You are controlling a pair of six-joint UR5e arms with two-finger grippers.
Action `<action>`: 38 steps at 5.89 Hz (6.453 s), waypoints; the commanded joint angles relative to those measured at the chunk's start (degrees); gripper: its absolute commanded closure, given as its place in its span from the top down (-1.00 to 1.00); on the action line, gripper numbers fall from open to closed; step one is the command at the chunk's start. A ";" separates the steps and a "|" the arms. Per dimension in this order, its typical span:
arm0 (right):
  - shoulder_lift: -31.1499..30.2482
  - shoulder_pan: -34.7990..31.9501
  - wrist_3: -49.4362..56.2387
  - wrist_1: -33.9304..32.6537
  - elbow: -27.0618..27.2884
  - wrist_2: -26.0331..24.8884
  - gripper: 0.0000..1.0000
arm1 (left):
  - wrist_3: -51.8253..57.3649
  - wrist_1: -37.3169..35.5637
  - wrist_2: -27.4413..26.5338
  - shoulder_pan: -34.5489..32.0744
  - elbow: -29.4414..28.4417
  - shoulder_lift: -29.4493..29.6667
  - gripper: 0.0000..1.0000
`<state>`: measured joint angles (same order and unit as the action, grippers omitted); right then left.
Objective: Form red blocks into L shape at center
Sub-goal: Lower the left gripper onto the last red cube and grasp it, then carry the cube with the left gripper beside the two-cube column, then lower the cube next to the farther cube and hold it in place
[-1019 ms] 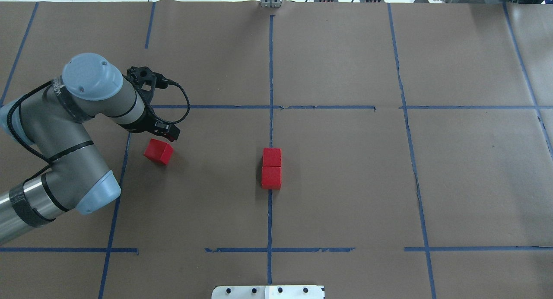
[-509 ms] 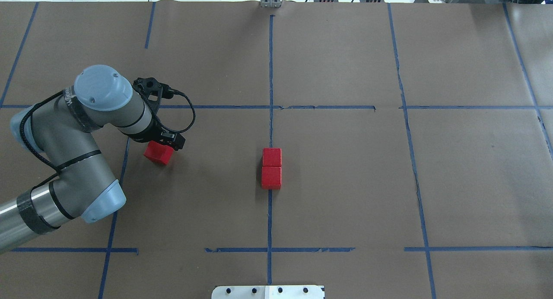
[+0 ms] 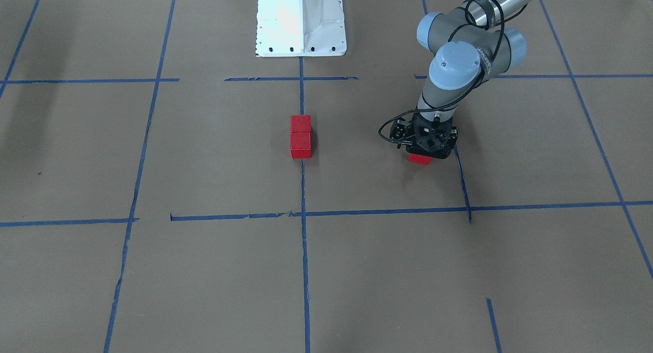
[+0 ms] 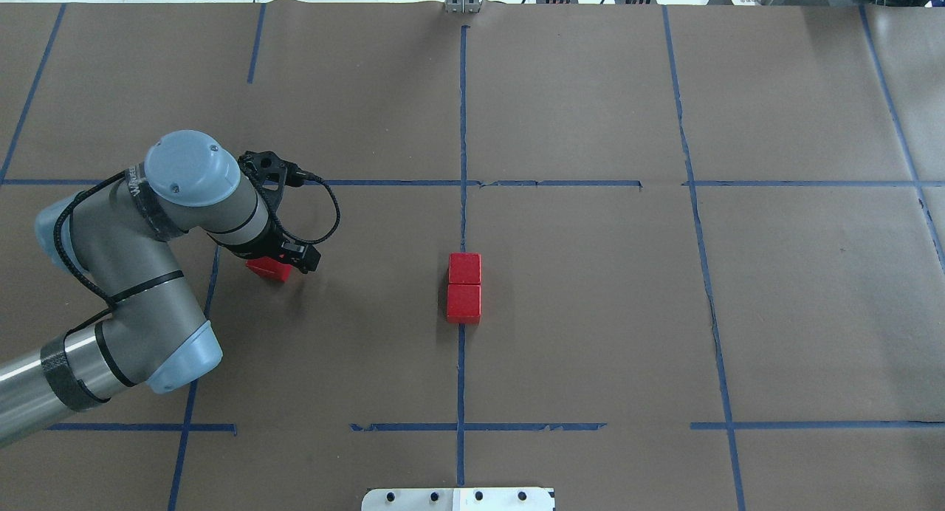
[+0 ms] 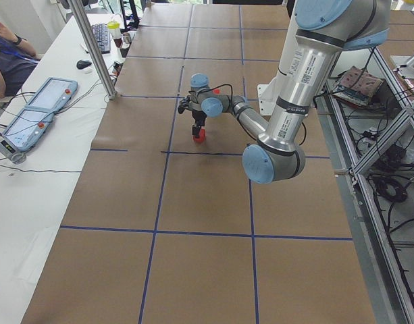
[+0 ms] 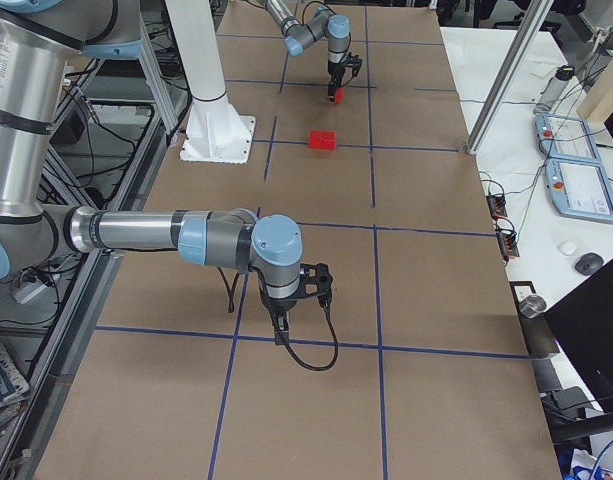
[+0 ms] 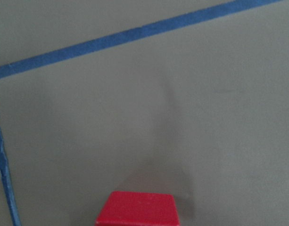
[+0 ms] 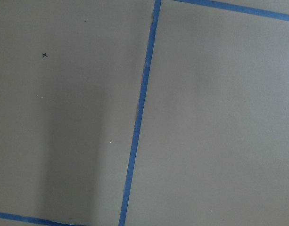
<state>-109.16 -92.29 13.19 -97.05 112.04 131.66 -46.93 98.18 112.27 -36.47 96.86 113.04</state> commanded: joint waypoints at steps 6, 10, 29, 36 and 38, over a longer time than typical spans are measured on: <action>0.00 0.00 0.08 0.02 0.20 0.00 1.00 | -31.66 -13.90 -0.64 -0.09 5.26 6.14 -0.58; 0.00 0.00 0.26 0.11 0.28 0.00 1.00 | -96.38 -13.54 -4.16 3.86 3.79 13.51 -0.59; 0.00 0.00 0.43 0.11 0.37 -0.09 1.00 | -111.19 -5.72 -6.45 9.40 -14.24 24.60 -0.36; 0.00 0.00 0.43 0.11 0.37 -0.09 1.00 | -109.69 -5.72 -6.45 9.40 -14.86 24.78 -0.01; 0.00 -0.09 0.43 0.11 0.46 -0.09 1.00 | -109.95 -5.72 -6.45 9.40 -14.86 25.13 0.00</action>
<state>-109.20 -92.35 13.62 -96.94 112.47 131.57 -156.79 92.46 105.82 -27.11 82.00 138.04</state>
